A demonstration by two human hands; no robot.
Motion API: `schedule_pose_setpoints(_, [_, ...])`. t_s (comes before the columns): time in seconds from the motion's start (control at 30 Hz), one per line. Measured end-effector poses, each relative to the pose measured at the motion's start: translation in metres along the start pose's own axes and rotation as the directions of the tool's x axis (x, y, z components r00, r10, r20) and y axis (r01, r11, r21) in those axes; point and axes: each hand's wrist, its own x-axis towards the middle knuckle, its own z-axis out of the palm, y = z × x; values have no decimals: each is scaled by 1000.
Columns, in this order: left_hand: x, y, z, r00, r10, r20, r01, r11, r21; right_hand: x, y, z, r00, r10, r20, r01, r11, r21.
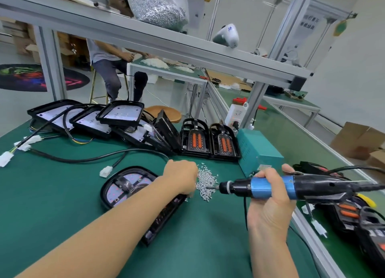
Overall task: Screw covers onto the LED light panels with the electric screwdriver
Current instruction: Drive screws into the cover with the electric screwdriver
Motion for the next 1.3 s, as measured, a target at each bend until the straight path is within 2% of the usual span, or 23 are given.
schedule_pose_setpoints(0.1, [12,6,0,979,-69,191,29,978,205,2,-3,-6,1000,-8,-8,8,1000,-21])
schedule_pose_setpoints(0.23, [22,14,4,947,-118,299,31,959,281,6,-5,-12,999,-6,-32,5,999,-34])
schedule_pose_setpoints(0.3, [27,16,10,957,-104,270,43,974,224,7,-5,-12,999,-4,-34,2,999,-38])
schedule_pose_setpoints(0.4, [30,19,18,988,-57,145,38,990,133,9,-5,-13,999,11,-38,-11,1000,-22])
schedule_pose_setpoints(0.5, [31,22,24,998,-44,37,39,992,120,10,-3,-14,999,39,-29,-39,999,3])
schedule_pose_setpoints(0.67, [34,21,32,999,-7,31,1,982,191,8,1,-13,999,48,-14,-48,999,-7])
schedule_pose_setpoints(0.8, [32,19,31,1000,1,11,-3,984,177,7,1,-10,998,61,7,-61,998,8])
schedule_pose_setpoints(0.9, [30,16,26,998,-25,-55,28,999,42,7,-1,-9,998,57,24,-57,998,0])
schedule_pose_setpoints(0.97, [29,11,22,995,-49,-92,34,987,-158,8,-3,-7,998,51,44,-50,999,-10])
schedule_pose_setpoints(1.03, [27,3,15,992,-57,-116,13,937,-349,8,-4,-6,998,39,51,-38,999,-20])
schedule_pose_setpoints(1.1, [21,-6,9,988,-85,-129,1,838,-546,7,-5,-4,998,34,58,-33,999,-18])
schedule_pose_setpoints(1.2, [7,-17,0,985,-147,-88,3,530,-848,6,-7,-2,996,35,79,-35,999,-7])
schedule_pose_setpoints(1.3, [-12,-29,-4,986,-153,-71,-29,263,-964,4,-10,2,992,52,116,-57,998,34])
